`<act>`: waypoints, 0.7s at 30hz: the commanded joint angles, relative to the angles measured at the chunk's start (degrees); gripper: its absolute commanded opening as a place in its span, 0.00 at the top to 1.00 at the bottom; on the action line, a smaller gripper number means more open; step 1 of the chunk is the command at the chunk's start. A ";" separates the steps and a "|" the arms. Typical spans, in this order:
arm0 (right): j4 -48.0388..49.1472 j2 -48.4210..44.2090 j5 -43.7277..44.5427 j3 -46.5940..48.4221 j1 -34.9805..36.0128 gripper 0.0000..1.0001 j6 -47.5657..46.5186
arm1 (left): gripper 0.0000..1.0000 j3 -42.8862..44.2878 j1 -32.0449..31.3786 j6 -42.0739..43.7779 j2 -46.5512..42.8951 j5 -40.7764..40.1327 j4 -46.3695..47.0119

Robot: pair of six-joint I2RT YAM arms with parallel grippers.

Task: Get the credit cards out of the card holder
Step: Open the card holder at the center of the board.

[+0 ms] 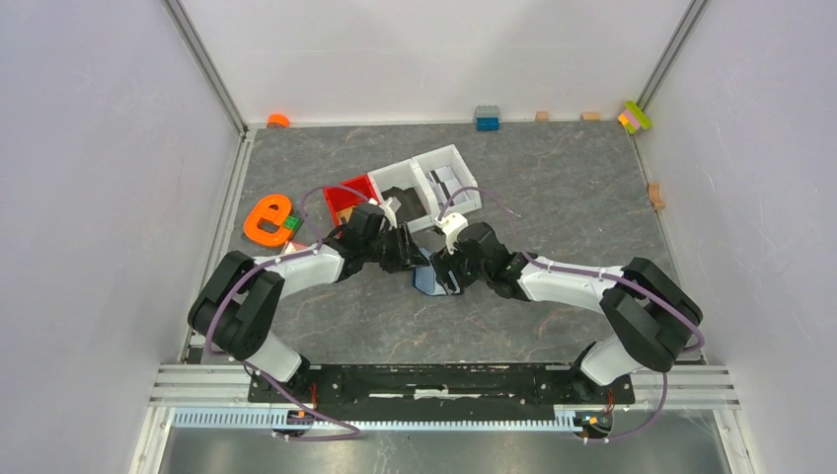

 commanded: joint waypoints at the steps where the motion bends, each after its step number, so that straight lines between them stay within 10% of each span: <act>1: 0.94 -2.28 4.24 0.94 0.19 0.22 0.61 | 0.56 1.33 -0.16 1.76 -2.65 0.23 -1.16; 21: 23.25 -4.00 -12.14 -8.52 0.19 0.27 4.01 | 0.68 0.49 -0.22 1.58 -4.04 0.02 -0.60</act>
